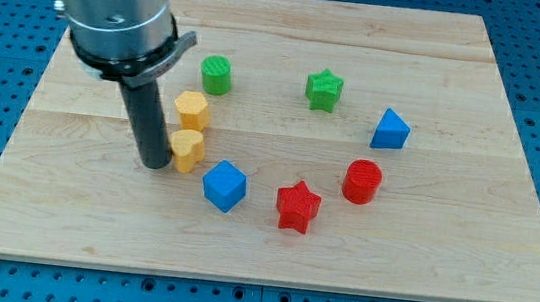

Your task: Keep the yellow heart underneath the yellow hexagon

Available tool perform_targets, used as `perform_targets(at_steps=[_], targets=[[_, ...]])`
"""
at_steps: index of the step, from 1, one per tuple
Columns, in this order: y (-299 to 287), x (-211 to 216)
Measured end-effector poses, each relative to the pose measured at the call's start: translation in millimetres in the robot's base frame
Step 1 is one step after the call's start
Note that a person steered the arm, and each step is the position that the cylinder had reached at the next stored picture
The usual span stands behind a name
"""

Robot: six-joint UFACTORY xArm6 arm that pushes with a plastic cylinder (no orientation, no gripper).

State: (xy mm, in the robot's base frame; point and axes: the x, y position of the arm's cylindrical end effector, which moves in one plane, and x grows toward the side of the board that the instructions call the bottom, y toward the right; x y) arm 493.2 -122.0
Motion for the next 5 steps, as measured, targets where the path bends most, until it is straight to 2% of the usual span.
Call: perform_targets(at_steps=[1, 2, 3, 4, 5], targets=[[-45.1, -32.4], [-43.2, -87.8], [-29.2, -117.3], [-21.7, -138.4], [-1.4, -142.3]])
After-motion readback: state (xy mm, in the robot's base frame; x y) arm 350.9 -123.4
